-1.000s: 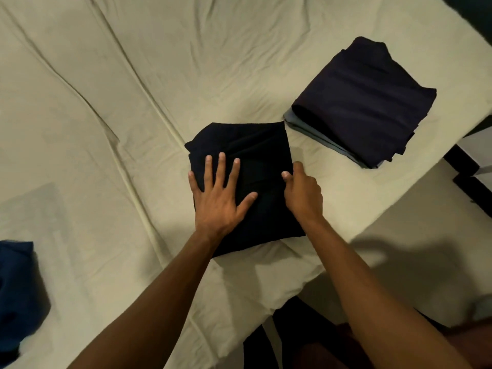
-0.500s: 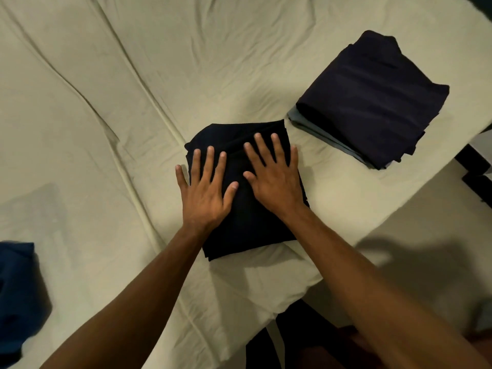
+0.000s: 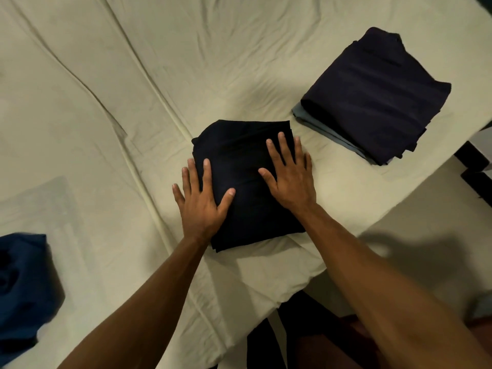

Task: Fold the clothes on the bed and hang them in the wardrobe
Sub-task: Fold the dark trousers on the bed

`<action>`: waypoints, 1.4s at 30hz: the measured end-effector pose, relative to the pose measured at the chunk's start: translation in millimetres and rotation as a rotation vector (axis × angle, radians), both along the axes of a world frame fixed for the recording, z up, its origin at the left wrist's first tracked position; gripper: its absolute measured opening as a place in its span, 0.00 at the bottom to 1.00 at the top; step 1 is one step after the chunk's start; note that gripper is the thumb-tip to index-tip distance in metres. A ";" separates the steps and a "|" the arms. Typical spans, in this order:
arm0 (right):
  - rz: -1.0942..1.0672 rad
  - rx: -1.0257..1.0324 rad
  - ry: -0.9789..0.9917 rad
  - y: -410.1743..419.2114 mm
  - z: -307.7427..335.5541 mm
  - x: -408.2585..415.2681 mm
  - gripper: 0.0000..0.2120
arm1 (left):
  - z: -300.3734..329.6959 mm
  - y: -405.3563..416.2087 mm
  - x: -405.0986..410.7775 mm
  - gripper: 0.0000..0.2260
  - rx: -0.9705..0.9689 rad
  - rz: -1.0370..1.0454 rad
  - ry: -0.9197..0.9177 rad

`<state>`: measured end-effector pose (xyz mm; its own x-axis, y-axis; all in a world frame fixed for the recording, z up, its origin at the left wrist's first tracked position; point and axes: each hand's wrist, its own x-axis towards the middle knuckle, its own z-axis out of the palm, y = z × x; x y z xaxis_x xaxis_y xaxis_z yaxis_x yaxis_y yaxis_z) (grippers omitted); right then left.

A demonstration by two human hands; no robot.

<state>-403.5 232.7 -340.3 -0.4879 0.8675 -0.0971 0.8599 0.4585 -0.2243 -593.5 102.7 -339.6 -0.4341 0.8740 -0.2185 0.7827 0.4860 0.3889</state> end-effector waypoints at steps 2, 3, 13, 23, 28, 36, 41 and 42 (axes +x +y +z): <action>0.007 -0.026 0.000 1.0 -0.1 4.1 0.33 | -2.1 -8.3 -3.8 0.37 -0.060 -0.013 0.016; 0.011 -0.027 -0.005 1.6 1.2 3.0 0.33 | -1.1 -9.1 -5.6 0.37 -0.072 -0.014 0.020; 0.173 0.009 -0.075 -96.2 31.1 -64.4 0.41 | 37.3 68.5 -47.0 0.25 0.018 0.573 -0.551; 0.241 -0.021 -0.059 -114.5 -4.1 -55.9 0.43 | 12.6 92.9 -57.2 0.21 0.044 0.489 -0.276; 0.229 -0.047 -0.024 -111.5 1.1 -58.3 0.43 | 15.8 94.9 -56.7 0.23 0.025 0.505 -0.247; -0.055 0.026 -0.091 -39.9 4.4 -16.9 0.36 | 44.5 51.3 -20.1 0.22 0.151 0.765 -0.504; -0.121 -0.006 -0.012 -32.9 1.7 -15.1 0.37 | 39.1 3.0 13.2 0.20 0.037 0.598 -0.599; -0.188 -0.017 0.028 -31.5 4.4 -15.6 0.38 | 38.4 -0.9 14.3 0.20 0.025 0.603 -0.685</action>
<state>-419.2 201.2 -335.9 -0.3204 0.9419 -0.1010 0.9234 0.2867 -0.2554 -579.2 101.9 -301.1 -0.6007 0.5492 -0.5810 -0.0071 0.7231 0.6907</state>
